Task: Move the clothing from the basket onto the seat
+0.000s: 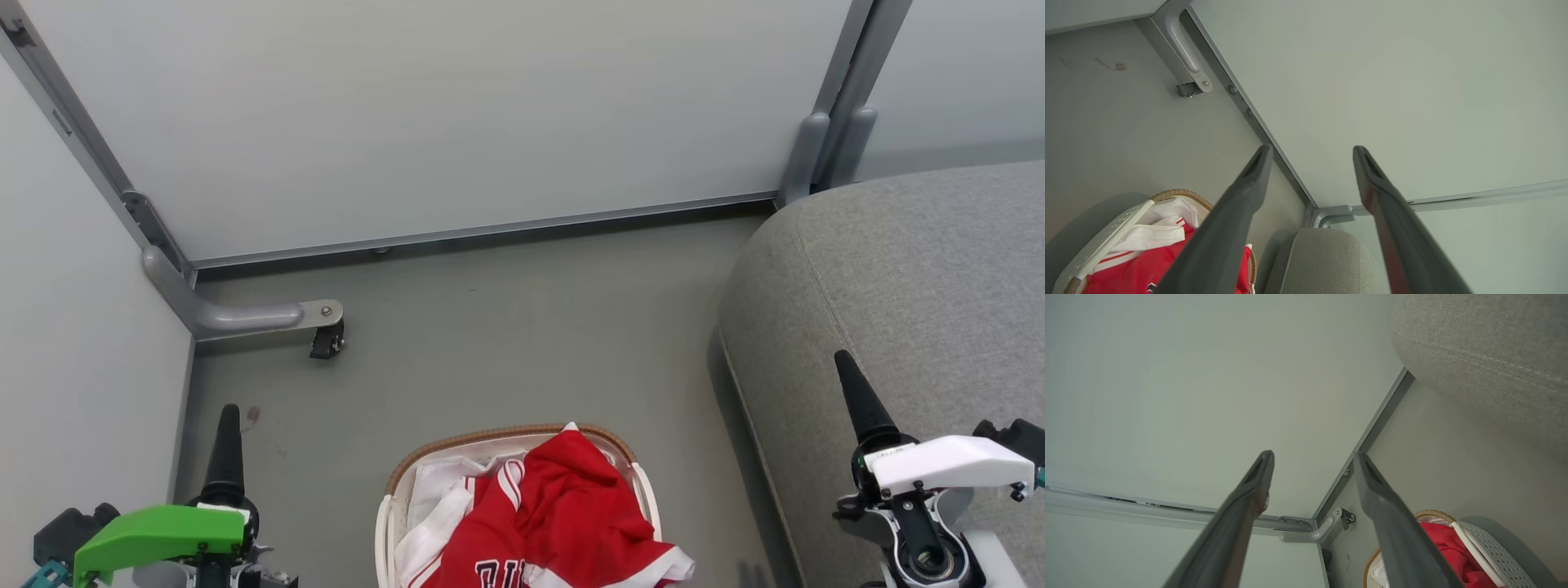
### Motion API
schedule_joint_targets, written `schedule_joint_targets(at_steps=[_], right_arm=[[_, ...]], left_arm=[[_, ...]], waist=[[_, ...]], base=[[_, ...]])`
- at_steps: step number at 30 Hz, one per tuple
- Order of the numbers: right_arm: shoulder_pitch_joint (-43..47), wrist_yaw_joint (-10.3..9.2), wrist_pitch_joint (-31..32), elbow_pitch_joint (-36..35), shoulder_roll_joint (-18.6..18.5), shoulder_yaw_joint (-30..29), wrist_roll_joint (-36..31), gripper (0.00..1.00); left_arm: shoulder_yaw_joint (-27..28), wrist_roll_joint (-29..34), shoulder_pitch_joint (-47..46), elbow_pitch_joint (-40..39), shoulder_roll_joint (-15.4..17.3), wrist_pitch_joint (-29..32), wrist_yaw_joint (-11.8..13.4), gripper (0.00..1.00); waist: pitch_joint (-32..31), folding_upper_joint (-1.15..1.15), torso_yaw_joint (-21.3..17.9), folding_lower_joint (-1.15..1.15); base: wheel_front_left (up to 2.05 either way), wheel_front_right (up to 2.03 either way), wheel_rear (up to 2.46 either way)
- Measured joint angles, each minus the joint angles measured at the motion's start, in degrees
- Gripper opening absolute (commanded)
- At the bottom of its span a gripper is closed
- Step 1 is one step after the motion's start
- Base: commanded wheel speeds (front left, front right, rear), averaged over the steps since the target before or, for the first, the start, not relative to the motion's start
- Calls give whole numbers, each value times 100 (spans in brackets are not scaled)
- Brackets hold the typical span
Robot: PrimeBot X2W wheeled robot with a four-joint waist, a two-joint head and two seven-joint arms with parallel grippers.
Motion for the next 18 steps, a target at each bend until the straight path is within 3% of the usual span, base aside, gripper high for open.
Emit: schedule_joint_targets(at_steps=[18], right_arm=[[-271, 0, -387, 124, -167, 318, -1926, 100]], left_arm=[[-185, 1920, -113, 82, 49, -397, 16, 100]], waist=[[68, 0, 8, 0]], base=[[0, 0, 0]])
